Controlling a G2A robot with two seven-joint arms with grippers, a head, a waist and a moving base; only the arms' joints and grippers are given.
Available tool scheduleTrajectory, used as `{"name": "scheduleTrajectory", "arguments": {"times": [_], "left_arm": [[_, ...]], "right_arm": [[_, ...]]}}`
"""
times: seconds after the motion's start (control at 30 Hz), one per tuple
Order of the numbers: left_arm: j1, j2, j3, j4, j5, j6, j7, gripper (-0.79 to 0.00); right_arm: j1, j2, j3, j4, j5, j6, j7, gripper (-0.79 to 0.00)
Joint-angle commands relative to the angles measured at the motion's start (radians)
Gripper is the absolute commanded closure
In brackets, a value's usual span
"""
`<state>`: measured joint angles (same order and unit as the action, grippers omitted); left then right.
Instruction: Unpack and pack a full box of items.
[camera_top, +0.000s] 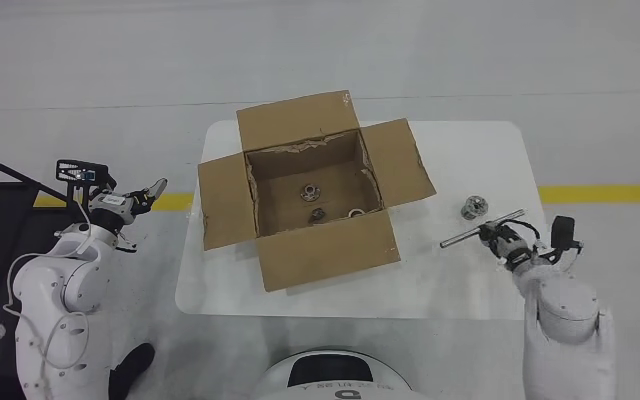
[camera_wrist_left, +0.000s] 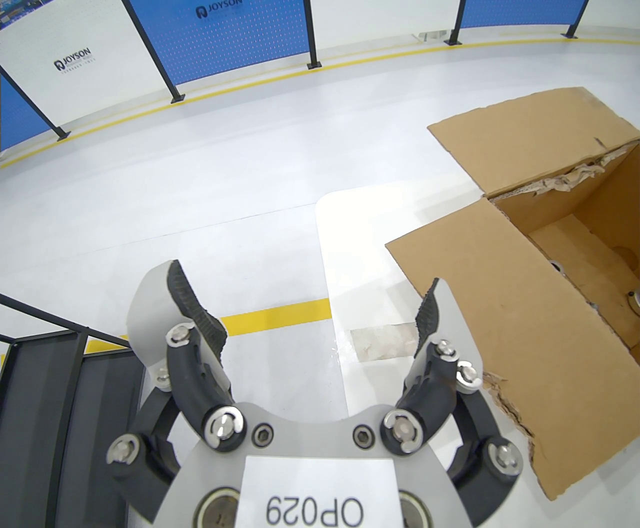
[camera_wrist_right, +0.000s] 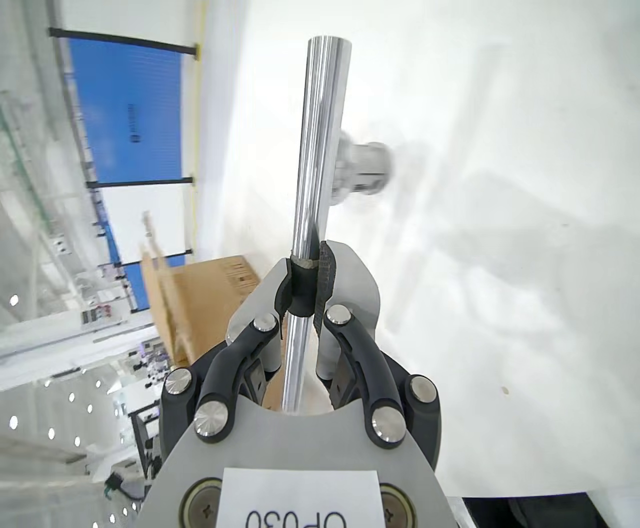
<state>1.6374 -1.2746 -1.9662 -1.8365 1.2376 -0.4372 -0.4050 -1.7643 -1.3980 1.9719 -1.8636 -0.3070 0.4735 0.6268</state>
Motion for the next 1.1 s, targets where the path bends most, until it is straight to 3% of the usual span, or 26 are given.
{"name": "scheduleTrajectory", "arguments": {"times": [0.0,0.4,1.07], "left_arm": [[0.0,0.0,0.0,0.0,0.0,0.0,0.0,-0.785],[0.0,0.0,0.0,0.0,0.0,0.0,0.0,-0.785],[0.0,0.0,0.0,0.0,0.0,0.0,0.0,-0.785]], "right_arm": [[0.045,0.007,-0.006,0.059,-0.022,0.029,0.019,0.0],[0.187,0.034,-0.033,0.235,-0.085,0.107,0.043,0.0],[0.246,0.063,-0.085,0.314,-0.143,0.194,0.066,0.0]]}}
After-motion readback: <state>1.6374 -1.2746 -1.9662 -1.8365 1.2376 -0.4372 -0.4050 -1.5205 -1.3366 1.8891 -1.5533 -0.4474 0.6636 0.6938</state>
